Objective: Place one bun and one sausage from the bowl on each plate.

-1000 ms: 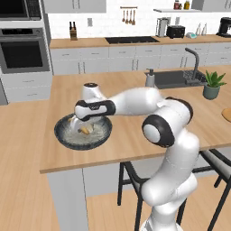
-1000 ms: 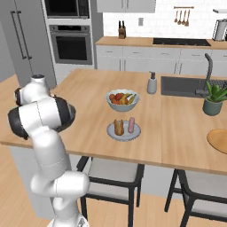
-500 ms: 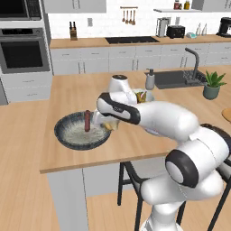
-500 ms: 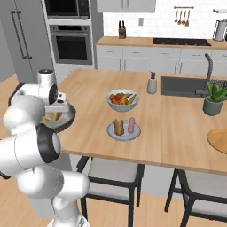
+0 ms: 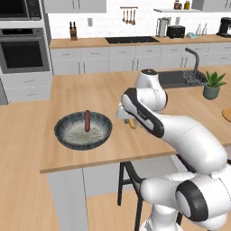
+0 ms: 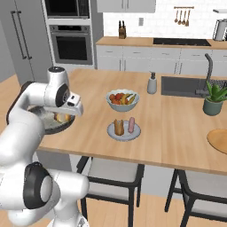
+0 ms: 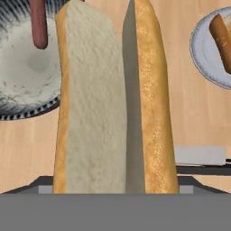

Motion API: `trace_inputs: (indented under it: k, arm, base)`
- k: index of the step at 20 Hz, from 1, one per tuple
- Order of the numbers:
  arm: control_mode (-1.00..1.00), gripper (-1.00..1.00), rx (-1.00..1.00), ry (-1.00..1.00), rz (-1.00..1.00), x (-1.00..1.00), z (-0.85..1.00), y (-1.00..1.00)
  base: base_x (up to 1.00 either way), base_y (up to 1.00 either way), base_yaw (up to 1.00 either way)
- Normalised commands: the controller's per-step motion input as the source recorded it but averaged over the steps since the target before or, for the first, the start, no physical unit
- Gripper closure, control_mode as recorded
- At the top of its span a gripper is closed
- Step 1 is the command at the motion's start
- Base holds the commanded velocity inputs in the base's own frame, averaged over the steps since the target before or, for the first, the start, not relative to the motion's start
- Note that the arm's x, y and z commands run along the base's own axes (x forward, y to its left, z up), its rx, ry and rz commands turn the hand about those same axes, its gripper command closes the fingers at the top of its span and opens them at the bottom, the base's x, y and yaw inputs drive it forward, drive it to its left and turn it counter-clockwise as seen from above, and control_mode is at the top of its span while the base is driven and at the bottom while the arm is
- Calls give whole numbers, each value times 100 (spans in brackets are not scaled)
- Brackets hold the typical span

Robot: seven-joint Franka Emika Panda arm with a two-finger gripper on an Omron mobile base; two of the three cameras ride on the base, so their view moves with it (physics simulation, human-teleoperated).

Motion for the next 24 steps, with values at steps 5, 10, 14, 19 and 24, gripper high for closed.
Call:
trace_inputs:
  k: [5, 10, 14, 19, 24]
  arm:
    - [-100, 100, 0, 1, -5, -3, 11, -73]
    - [-100, 100, -7, 0, 7, -44, 0, -51]
    - [-100, 100, -1, 0, 0, -14, 0, -36]
    - [-100, 100, 0, 0, 0, 0, 0, -8]
    - [100, 100, 0, 0, 0, 0, 0, 0]
  base:
    - [0, 0, 0]
    - [0, 0, 0]
    - [0, 0, 0]
    - [0, 0, 0]
    - [-19, -35, 0]
